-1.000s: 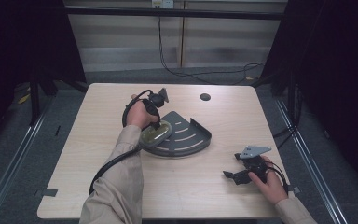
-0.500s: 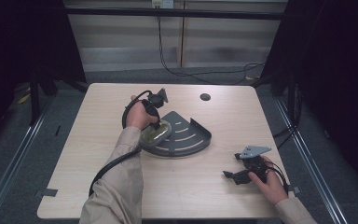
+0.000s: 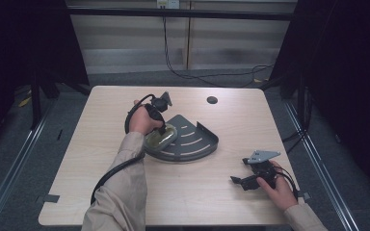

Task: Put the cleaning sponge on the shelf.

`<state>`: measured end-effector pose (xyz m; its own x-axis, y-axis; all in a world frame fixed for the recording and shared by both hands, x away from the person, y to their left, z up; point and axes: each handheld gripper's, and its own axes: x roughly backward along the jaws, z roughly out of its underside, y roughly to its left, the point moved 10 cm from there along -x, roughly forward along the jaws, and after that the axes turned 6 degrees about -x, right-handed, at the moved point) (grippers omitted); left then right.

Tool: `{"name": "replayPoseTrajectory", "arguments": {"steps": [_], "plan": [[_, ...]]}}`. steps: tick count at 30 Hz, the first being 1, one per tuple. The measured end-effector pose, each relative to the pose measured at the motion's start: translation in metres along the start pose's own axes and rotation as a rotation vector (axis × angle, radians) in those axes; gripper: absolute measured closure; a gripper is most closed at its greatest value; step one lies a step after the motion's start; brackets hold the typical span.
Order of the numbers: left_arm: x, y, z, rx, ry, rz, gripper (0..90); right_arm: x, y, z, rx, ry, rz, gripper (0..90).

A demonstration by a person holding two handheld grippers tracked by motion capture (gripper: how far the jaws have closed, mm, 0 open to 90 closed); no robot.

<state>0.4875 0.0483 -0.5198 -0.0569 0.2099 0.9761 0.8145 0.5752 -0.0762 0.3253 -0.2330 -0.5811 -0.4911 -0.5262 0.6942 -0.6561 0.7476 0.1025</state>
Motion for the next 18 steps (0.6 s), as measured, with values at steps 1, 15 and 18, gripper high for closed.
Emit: {"name": "replayPoseTrajectory", "arguments": {"steps": [1,15,18], "plan": [[0.0004,0.0003,0.0,0.008,-0.004,-0.002,58.7,0.0001,-0.0002,0.0001,0.0,0.001,0.003,10.5],[0.0069,0.0007,-0.0017,0.031,-0.05,-0.002,46.2,0.0001,-0.0002,0.0,0.001,0.001,0.003,10.5],[0.0086,0.0,-0.0028,0.038,-0.065,-0.007,41.4,0.0001,-0.0001,0.0,0.0,0.001,0.001,10.5]]}}
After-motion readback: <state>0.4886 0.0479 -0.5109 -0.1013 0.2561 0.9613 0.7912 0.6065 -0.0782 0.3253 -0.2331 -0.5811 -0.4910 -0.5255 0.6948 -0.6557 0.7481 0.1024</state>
